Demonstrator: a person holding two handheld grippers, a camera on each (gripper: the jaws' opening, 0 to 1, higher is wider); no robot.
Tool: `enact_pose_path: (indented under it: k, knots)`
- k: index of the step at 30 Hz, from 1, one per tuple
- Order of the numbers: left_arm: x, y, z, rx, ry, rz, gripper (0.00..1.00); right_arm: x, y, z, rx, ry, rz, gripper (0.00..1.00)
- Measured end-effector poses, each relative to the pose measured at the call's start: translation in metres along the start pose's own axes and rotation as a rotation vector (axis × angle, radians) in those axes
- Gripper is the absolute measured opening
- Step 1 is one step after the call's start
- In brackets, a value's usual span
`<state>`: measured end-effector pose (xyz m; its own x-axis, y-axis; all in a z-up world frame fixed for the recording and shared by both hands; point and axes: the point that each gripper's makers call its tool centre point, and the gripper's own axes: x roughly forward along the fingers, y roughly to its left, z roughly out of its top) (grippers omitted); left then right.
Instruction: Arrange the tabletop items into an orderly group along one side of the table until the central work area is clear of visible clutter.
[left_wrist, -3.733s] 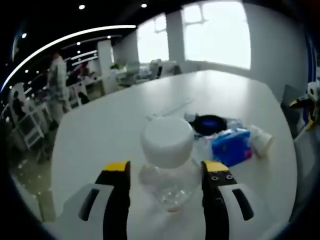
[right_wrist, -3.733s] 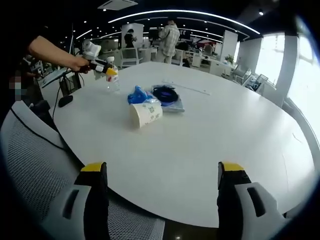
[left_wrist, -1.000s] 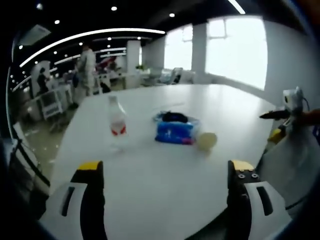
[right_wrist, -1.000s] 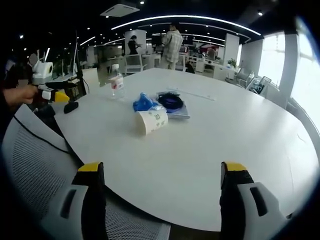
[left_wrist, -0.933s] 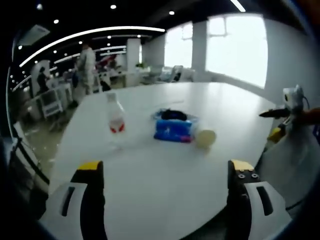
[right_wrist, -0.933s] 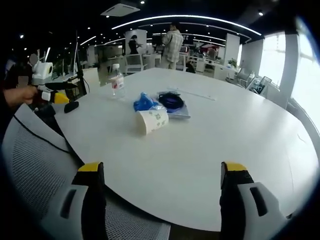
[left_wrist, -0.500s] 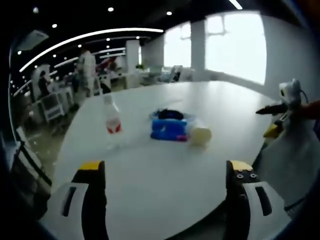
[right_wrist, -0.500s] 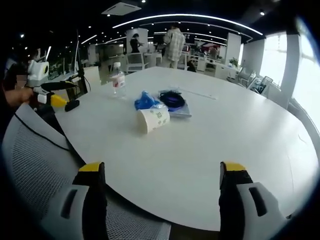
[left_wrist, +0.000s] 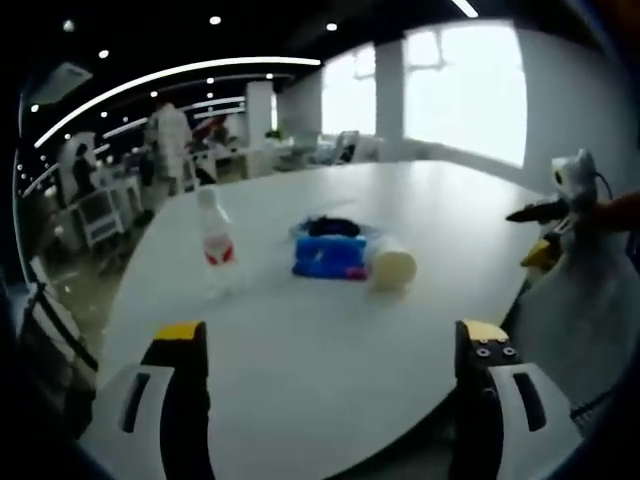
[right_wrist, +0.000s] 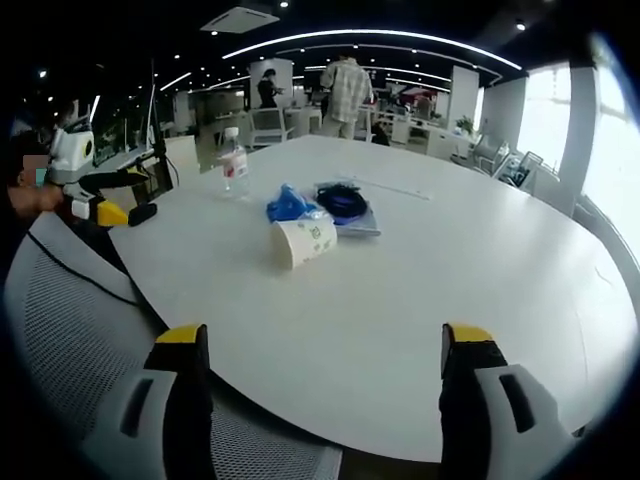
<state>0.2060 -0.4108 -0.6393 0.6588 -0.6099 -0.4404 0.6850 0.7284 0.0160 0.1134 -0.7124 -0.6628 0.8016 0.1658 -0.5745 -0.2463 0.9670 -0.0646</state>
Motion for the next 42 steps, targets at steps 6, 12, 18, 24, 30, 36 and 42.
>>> enact_pose_path:
  k: [6, 12, 18, 24, 30, 36, 42]
  knots:
    - [0.000, 0.000, -0.002, 0.006, 0.012, 0.001, 1.00, -0.001, -0.002, 0.000, -0.004, -0.001, -0.015, 0.99]
    - [-0.001, -0.001, 0.000, 0.003, 0.000, 0.001, 1.00, -0.002, -0.003, 0.000, -0.019, 0.005, -0.026, 1.00]
    - [-0.001, -0.004, 0.002, 0.016, -0.002, -0.005, 1.00, -0.002, -0.002, 0.000, -0.008, 0.011, -0.013, 1.00]
    - [-0.001, -0.003, 0.000, 0.032, 0.010, -0.002, 0.99, -0.002, 0.000, 0.001, -0.054, 0.029, -0.011, 1.00]
    - [-0.001, -0.001, 0.000, 0.028, 0.009, 0.004, 0.99, -0.003, -0.001, 0.002, -0.071, 0.036, -0.013, 1.00]
    - [-0.001, -0.001, 0.002, 0.037, -0.001, 0.002, 0.97, -0.002, -0.002, 0.005, -0.104, 0.039, -0.012, 1.00]
    - [0.000, -0.001, 0.004, 0.038, -0.009, 0.003, 0.98, 0.000, -0.002, 0.012, -0.125, 0.035, -0.006, 1.00]
